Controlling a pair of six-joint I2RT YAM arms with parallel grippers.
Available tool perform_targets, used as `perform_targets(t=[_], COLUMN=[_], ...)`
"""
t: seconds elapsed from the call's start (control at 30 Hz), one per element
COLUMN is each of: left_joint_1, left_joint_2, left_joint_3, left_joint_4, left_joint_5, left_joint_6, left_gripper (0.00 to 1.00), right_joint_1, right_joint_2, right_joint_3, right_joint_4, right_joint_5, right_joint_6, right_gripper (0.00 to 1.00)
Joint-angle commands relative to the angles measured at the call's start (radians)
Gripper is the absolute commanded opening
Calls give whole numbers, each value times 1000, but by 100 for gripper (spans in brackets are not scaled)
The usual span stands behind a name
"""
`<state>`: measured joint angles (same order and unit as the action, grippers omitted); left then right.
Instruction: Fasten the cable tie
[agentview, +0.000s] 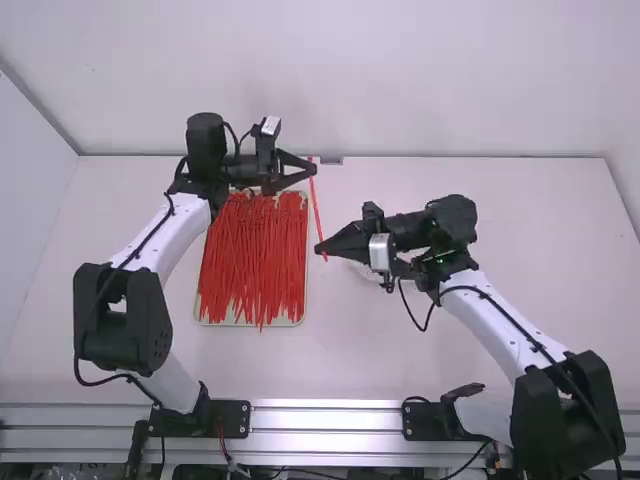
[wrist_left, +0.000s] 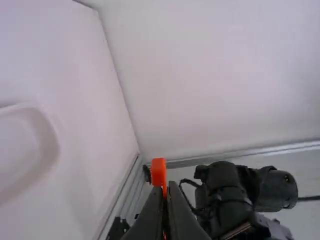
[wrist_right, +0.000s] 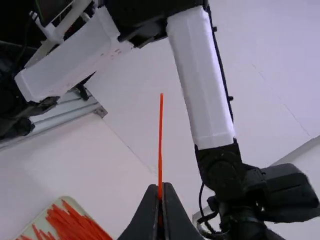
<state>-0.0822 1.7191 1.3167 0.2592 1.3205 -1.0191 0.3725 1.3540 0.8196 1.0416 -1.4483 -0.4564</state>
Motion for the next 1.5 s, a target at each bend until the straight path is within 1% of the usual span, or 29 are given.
perform_targets(t=[0.0, 0.07, 0.13, 0.17, 0.2, 0.27, 0.33, 0.43, 0.47, 0.53, 0.67, 0.8, 0.83, 0.87, 0.9, 0.97, 1.13, 1.33, 1.47], left_joint_1=[3, 3, 3, 3, 3, 4, 4, 5, 5, 4, 5, 19, 20, 26, 27, 33, 48, 52, 43], left_joint_2=[-9, -9, -9, -9, -9, -9, -9, -9, -9, -9, -10, -10, -10, -10, -10, -10, -10, -10, -10], left_joint_3=[-9, -9, -9, -9, -9, -9, -9, -9, -8, -8, -8, 3, 5, 13, 14, 14, 14, 14, 5], left_joint_4=[25, 51, 85, 98, 98, 151, 211, 424, 450, 624, 872, 1035, 1048, 1104, 1125, 1144, 1167, 1098, 1086], left_joint_5=[-21, -6, 0, 0, 0, 1, 1, 27, 30, 61, 114, 192, 201, 245, 246, 246, 246, 246, 246], left_joint_6=[34, 42, 37, 38, 38, 38, 42, 37, 35, 14, 14, 15, 15, 15, 14, 27, 34, 103, 127], left_gripper=[2, 2, 2, 2, 2, 2, 1, 2, 2, 2, 2, 2, 2, 2, 2, 2, 2, 2, 1], right_joint_1=[26, 49, 59, 63, 63, 67, 63, 44, 43, 33, 26, 33, 34, 35, 35, 34, 77, 130, 150], right_joint_2=[0, 0, 0, 0, 0, 0, 0, 0, 0, 0, 0, 0, 0, 0, 0, 0, 0, 0, 0], right_joint_3=[-6, -6, -6, -6, -6, -6, -6, -6, -6, -7, -7, -7, -7, -7, -7, -7, -7, -7, -7], right_joint_4=[101, 243, 342, 378, 378, 444, 461, 459, 453, 374, 244, 153, 149, 126, 119, 109, 98, 93, 34], right_joint_5=[-32, 49, 125, 161, 161, 266, 318, 396, 402, 410, 422, 451, 453, 463, 467, 465, 483, 507, 512], right_joint_6=[321, 537, 677, 731, 731, 888, 977, 1191, 1214, 1363, 1432, 1491, 1500, 1555, 1582, 1608, 1656, 1661, 1652], right_gripper=[0, 0, 0, 0, 0, 0, 0, 0, 0, 0, 0, 0, 0, 0, 0, 0, 0, 0, 0])
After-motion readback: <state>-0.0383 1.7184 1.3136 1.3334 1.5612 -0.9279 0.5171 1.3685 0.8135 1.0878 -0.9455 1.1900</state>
